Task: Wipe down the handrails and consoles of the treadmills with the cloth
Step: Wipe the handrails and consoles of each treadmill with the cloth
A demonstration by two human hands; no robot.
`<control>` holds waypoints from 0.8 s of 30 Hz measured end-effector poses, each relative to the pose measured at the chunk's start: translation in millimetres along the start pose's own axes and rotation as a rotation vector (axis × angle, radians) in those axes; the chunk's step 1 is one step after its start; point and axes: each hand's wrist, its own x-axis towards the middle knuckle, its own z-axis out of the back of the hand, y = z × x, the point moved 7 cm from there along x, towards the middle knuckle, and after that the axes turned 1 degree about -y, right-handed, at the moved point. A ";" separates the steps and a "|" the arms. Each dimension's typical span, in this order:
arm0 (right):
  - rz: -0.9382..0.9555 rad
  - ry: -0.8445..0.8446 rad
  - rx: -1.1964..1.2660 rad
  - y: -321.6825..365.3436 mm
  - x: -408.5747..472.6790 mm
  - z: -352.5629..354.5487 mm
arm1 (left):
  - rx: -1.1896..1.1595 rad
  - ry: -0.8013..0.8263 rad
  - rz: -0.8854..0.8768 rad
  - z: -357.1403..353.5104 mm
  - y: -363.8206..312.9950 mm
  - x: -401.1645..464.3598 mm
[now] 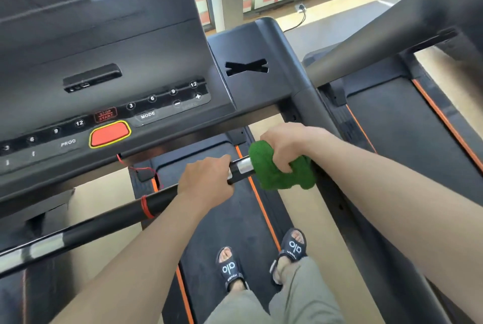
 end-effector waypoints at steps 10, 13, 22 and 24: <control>0.324 -0.160 1.446 -13.9 -46.0 26.9 | -0.918 0.123 0.001 30.2 -15.5 13.3; 0.294 -0.221 1.583 -34.8 -52.9 33.5 | -0.904 -0.002 -0.029 64.6 -31.8 37.7; 0.101 -0.908 0.974 -98.7 -75.0 164.1 | -0.754 -0.545 0.036 196.6 -15.4 82.5; 0.204 -1.146 0.873 -93.6 -89.9 195.6 | -0.658 -0.732 -0.041 235.3 -17.3 83.3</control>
